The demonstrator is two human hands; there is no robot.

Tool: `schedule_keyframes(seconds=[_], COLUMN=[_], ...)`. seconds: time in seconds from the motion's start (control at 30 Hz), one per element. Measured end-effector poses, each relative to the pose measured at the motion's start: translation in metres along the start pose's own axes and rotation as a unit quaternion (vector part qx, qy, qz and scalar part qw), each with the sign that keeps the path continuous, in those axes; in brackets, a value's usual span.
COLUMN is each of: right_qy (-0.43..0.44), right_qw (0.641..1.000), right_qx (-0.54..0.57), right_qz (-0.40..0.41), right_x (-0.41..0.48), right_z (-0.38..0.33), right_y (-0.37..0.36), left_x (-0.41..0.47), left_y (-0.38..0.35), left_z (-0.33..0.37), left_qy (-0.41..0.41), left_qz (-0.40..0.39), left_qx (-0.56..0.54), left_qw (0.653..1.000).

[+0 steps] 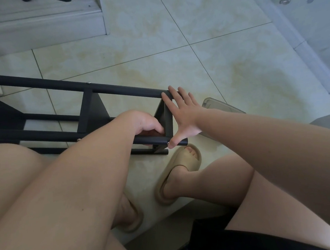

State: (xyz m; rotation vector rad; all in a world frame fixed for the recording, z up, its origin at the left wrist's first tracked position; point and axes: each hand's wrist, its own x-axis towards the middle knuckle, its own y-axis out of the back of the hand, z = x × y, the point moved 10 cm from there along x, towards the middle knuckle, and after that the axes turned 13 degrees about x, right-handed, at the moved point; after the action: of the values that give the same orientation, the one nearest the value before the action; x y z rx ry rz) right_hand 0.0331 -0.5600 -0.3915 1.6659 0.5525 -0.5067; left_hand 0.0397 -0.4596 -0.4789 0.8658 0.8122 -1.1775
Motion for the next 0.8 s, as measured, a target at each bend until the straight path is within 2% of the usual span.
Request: schedule_keyframes(seconds=[0.23,0.37,0.5,0.67,0.8], right_qy=[-0.001,0.000,-0.001,0.000,0.001], right_qw=[1.000,1.000,1.000,1.000,1.000], right_qx=[-0.001,0.001,0.001,0.000,0.007], right_qz=[-0.003,-0.001,-0.001,0.001,-0.001], right_x=[0.0005,0.0002,0.0003,-0.0001,-0.0008], right_z=[0.0001,-0.0002,-0.0002,-0.0006,-0.0007], right_y=[-0.0005,-0.0011,-0.0006,-0.0008,-0.0015], left_x=[-0.0015,0.0015,0.0005,-0.0037,-0.0012], left_y=[-0.0057,-0.0017,-0.0013,-0.0048,-0.0017], left_z=[0.0004,-0.0031,-0.0007,0.0000,-0.0030], left_qy=[-0.005,0.017,0.008,-0.007,0.010], left_qz=[-0.025,0.003,-0.006,-0.032,0.003], left_qx=[-0.061,-0.030,0.001,-0.032,-0.035], left_qw=[0.998,0.999,1.000,0.999,0.999])
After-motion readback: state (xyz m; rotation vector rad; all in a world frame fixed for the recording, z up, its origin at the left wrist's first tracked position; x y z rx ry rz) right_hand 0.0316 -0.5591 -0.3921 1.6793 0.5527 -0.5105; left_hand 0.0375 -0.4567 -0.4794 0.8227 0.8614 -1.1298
